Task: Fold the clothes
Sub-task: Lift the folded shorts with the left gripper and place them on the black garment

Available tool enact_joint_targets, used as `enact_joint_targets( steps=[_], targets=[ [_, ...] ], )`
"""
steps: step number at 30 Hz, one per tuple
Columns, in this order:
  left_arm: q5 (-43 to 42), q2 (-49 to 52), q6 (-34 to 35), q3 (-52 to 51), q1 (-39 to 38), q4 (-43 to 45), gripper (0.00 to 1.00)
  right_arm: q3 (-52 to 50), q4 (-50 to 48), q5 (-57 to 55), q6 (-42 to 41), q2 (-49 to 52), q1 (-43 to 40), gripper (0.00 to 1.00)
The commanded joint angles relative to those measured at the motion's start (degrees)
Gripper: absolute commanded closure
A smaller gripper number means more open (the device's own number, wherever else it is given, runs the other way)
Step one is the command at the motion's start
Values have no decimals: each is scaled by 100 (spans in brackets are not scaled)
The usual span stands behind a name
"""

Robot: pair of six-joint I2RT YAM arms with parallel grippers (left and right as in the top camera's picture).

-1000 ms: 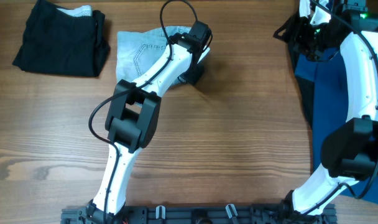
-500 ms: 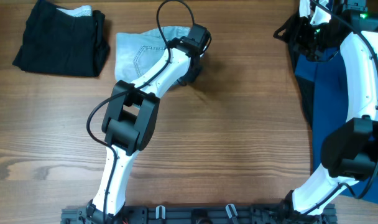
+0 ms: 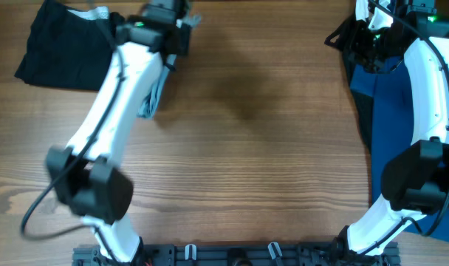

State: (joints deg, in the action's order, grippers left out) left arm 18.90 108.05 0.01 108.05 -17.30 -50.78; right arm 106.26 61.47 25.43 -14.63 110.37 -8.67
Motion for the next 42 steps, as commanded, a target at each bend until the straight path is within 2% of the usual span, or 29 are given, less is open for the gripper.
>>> enact_joint_targets(
  steps=[1, 6, 8, 12, 15, 18, 25, 34, 42],
  targets=[
    [688, -826, 590, 94, 205, 232, 96, -63, 46, -57, 94, 81, 13, 19],
    [1915, -1244, 1639, 94, 654, 389, 96, -63, 98, -57, 101, 81, 13, 19],
    [2430, -1239, 2321, 94, 909, 367, 96, -63, 103, -57, 101, 81, 13, 19],
    [2518, -1235, 3519, 94, 1399, 367, 96, -63, 140, -57, 101, 81, 13, 19],
    [2516, -1167, 4701, 74, 1814, 365, 96, -63, 160, -59, 98, 81, 13, 19],
    [2514, -859, 5302, 70, 2247, 402, 96, -63, 157, -59, 94, 81, 17, 21],
    [2514, 63, 5300, 70, 2433, 697, 96, -63, 160, -59, 46, 81, 20, 21],
    [2459, 1073, 5294, 70, 2428, 1700, 96, -63, 179, -173, 28, 81, 46, 21],
    [1119, 1851, 5270, 70, 2417, 3104, 96, -63, 199, -518, -79, 81, 111, 21]
  ],
)
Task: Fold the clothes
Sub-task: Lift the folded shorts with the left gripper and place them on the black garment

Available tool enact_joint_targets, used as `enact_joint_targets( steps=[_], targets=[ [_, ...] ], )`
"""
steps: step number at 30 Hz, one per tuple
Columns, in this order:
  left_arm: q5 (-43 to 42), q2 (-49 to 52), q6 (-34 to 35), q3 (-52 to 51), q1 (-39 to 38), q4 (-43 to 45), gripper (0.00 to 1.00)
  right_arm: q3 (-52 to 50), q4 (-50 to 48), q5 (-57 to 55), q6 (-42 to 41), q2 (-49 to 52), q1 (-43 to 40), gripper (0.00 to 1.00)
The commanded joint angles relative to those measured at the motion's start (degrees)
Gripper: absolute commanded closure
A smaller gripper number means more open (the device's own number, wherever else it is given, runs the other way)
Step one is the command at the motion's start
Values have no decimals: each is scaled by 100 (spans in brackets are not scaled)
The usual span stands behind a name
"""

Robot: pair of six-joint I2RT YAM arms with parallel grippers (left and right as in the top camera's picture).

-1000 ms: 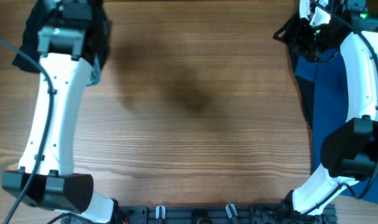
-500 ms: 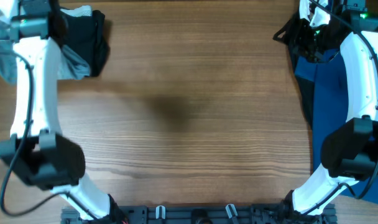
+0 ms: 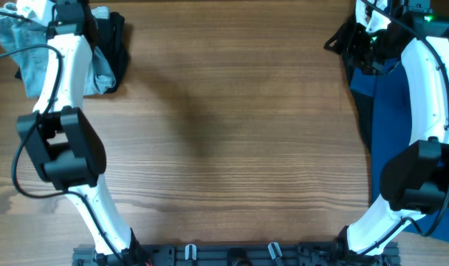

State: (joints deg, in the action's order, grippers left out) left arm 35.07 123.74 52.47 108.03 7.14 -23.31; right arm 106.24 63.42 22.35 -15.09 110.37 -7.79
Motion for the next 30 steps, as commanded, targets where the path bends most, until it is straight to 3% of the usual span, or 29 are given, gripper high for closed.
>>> enact_joint_targets(
  steps=[1, 2, 3, 4, 6, 11, 16, 23, 30],
  targets=[
    [-601, 409, 22, 72, -31, 579, 94, -61, 7, -232, -33, 81, 22, 20],
    [-629, 503, 22, 72, -33, 721, 69, -61, 7, -260, -28, 81, 24, 21],
    [-634, 586, 26, 72, -37, 876, 27, -61, 4, -310, -35, 81, 22, 20],
    [-636, 678, 24, 72, -39, 1034, 0, -61, 2, -337, -28, 81, 22, 20],
    [-673, 765, -94, 72, -44, 1189, 0, -61, -17, -337, -28, 81, 22, 20],
    [-1178, 745, -1497, 74, -96, 1716, 0, -61, -146, -330, -39, 81, 24, 20],
    [-1270, 175, -2826, 74, -411, 1209, 0, -59, -258, -328, 13, 81, 24, 20],
    [-1316, -1082, -2959, 74, -1141, -782, 0, -17, -184, 125, 774, -166, 35, 16],
    [-1320, -1779, -2959, 74, -1711, -1738, 0, -17, 48, -490, 1384, -1596, 251, 16]
  ],
)
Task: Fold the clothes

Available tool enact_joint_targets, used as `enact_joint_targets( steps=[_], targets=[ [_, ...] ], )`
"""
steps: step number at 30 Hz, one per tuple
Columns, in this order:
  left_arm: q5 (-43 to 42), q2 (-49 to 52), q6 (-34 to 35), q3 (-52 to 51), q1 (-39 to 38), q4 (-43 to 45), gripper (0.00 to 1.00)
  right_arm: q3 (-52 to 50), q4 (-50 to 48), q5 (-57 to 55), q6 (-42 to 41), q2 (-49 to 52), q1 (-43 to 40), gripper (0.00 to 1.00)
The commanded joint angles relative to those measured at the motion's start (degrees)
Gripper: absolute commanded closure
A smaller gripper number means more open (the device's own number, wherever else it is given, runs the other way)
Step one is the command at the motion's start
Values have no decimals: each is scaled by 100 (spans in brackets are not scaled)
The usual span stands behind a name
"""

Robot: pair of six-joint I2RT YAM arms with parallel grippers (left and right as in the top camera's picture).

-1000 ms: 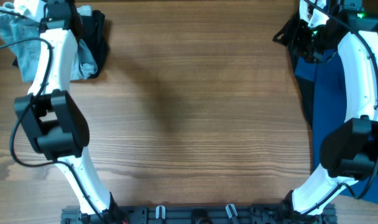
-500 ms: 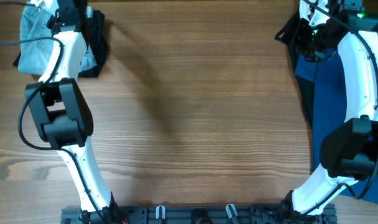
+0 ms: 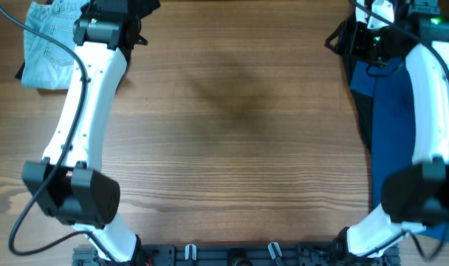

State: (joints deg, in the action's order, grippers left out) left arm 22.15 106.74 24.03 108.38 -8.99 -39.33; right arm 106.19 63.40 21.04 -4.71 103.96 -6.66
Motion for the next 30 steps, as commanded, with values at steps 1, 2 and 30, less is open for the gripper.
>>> enact_joint_targets(
  steps=[1, 2, 30],
  targets=[
    [-28, -76, -116, 39, -127, -140, 0, -13, 57, -542, 345, -1222, 184, 15],
    [-26, -76, -114, 39, -136, -160, 0, -13, 55, -673, 343, -1432, 214, 14],
    [-28, -76, -114, 39, -140, -190, 0, -1357, -1661, -1360, 326, -3786, 387, 0]
  ],
)
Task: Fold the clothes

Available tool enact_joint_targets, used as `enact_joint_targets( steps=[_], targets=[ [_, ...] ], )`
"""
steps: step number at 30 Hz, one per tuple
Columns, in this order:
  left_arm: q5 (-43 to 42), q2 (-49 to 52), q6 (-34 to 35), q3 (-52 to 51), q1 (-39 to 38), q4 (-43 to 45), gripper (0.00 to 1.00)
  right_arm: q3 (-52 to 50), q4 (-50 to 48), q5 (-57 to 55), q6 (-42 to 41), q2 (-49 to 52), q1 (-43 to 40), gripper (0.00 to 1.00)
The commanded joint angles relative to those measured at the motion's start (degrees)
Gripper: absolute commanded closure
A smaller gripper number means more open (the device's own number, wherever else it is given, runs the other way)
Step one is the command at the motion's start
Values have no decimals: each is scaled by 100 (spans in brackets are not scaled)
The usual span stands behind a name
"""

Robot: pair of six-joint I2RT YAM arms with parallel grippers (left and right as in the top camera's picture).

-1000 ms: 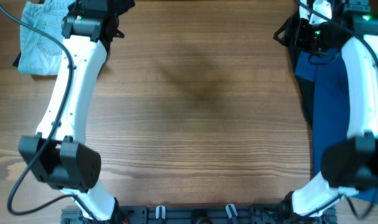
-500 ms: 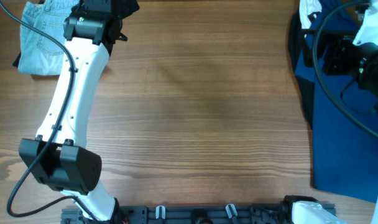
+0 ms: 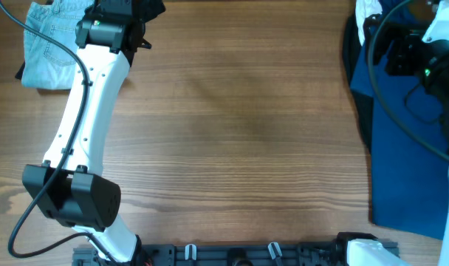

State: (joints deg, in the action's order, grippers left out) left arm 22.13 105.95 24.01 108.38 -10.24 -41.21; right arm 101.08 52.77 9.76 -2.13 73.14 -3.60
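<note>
A folded pair of light blue jeans lies at the table's far left corner, on a dark garment that shows only as a sliver under its left edge. My left gripper sits at the top edge just right of the jeans, apart from them; its fingers are dark and cut off. My right gripper hovers over a pile of clothes at the right: a blue garment, a dark one and something white. Whether its fingers hold anything is hidden.
The brown wooden table spans the view. My left arm runs from the near left up to the far left corner. A black rail with clips lines the near edge. Cables loop over the blue garment.
My right arm has swung to the right, its wrist now lower and nearer the right edge over the blue pile. The left arm and the jeans stay as they were.
First my left gripper was at the far edge with light blue cloth hanging by the arm, a black garment alone in the corner. Then the arm reached over that corner with the jeans. Then the jeans lay folded on the black garment, the gripper beside them, as now.
</note>
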Motion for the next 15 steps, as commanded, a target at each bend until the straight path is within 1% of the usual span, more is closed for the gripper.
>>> enact_joint_targets(
  steps=[1, 2, 5, 6, 9, 12, 15],
  targets=[
    [-26, 2, -111, 39, -15, -2, 0, -1318, -944, -232, 68, -992, 81, 1],
    [-26, 2, -111, 39, -15, -2, 0, -1821, -1311, -232, 66, -1292, 81, 0],
    [-26, 2, -114, 39, -15, -2, 0, -4041, -2942, -251, 210, -2535, 79, 0],
    [-26, 2, -111, 39, -15, -2, 0, -4463, -3246, -254, 214, -2776, 79, 0],
    [-26, 2, -114, 39, -15, -2, 0, -6354, -4439, -251, 208, -3821, 74, 0],
    [-26, 2, -111, 39, -15, -2, 0, -7823, -5180, -251, 35, -4747, 74, 0],
    [-26, 2, -111, 39, -15, -2, 0, -8839, -5547, -249, -155, -5552, 74, 0]
  ],
)
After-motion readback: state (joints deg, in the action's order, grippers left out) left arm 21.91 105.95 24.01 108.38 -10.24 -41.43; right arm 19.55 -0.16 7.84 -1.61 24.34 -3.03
